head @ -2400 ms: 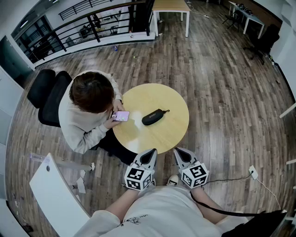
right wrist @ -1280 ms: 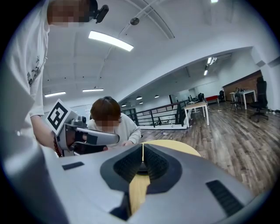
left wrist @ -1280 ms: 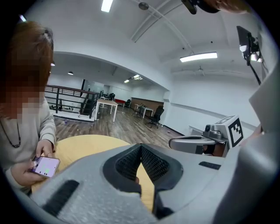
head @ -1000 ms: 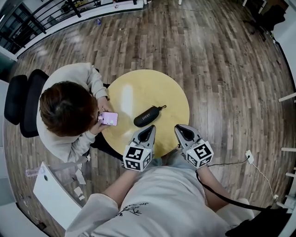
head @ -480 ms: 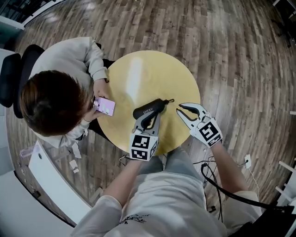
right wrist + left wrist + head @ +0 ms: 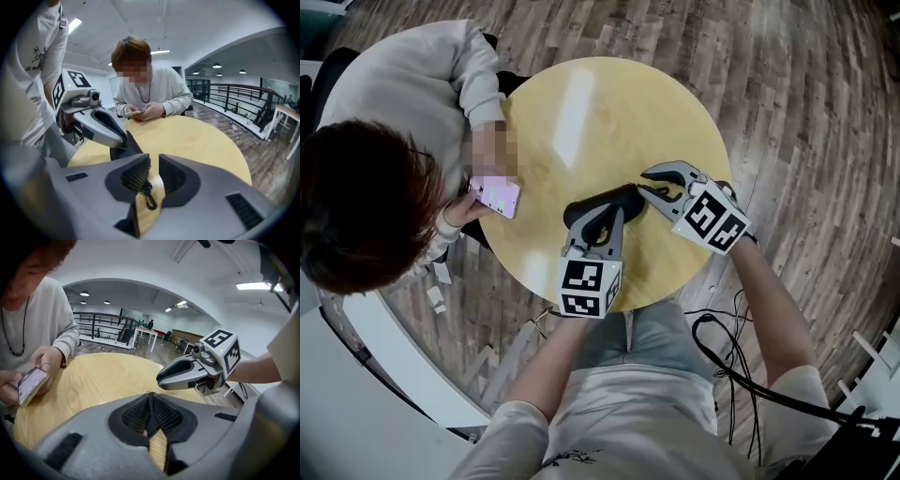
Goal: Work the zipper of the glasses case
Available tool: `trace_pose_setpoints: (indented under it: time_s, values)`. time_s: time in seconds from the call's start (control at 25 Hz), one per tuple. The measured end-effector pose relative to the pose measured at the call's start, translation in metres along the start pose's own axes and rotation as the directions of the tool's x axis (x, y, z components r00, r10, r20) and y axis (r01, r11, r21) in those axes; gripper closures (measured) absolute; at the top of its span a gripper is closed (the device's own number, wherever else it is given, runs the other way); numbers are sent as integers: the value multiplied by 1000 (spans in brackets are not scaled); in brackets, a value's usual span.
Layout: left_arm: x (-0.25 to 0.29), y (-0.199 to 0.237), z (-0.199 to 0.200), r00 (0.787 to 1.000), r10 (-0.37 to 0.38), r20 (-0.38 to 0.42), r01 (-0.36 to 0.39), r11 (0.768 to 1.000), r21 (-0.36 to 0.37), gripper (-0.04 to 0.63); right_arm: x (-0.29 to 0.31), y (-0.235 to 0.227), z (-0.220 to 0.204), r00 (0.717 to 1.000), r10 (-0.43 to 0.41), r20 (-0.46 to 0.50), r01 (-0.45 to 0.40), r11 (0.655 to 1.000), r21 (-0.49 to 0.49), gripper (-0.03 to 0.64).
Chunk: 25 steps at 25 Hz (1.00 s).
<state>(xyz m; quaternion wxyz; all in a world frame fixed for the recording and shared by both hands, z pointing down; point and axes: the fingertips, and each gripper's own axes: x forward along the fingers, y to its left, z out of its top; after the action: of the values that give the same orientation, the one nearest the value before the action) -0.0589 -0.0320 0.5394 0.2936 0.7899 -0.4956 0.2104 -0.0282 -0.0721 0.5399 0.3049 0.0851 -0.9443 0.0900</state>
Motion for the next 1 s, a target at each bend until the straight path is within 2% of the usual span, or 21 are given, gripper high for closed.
trace_pose_setpoints:
  time_s: [0.08,0.12,0.16,0.24,0.36,0.52,0.68,0.8,0.84,0.88,0.92,1.0]
  values:
    - [3,3,-5,1000,-5,-13,5,1000,-21,566,5,-3,-4,998,23,-55,-29,992,-120,571]
    - [4,3,-7,1000,-7,-16,7,1000,-29,568,5,-2,-7,995,45,-83,-62,975,-212,571]
    - [5,3,-8,1000,-8,-17,8,999,-34,572,4,1,-9,991,74,-113,-107,943,-316,571]
    - [7,3,-9,1000,-9,-17,8,999,-32,574,5,5,-14,976,133,-170,-201,849,-489,571]
    - [9,5,-10,1000,5,-8,-5,1000,-14,577,19,7,-20,948,186,-260,-312,710,-631,563]
    - [7,3,-10,1000,8,1,-8,1000,-10,583,32,10,-33,907,181,-380,-417,502,-758,526]
    - [8,2,-12,1000,-3,5,3,1000,-7,586,34,6,-43,877,117,-467,-481,243,-842,489]
    - [6,2,-16,1000,8,1,-8,1000,-13,586,40,18,-41,877,95,-470,-476,45,-879,486]
    - [6,2,-16,1000,9,3,-9,1000,-11,586,42,20,-41,878,88,-471,-472,-3,-881,479]
    - [6,3,-15,1000,10,4,-10,1000,-9,586,44,21,-42,876,85,-474,-474,-28,-880,479]
    - [7,3,-15,1000,10,4,-10,1000,-9,586,44,20,-44,874,88,-478,-477,-28,-878,479]
    - [7,2,-15,1000,9,2,-9,1000,-15,586,41,17,-45,876,102,-472,-477,26,-879,492]
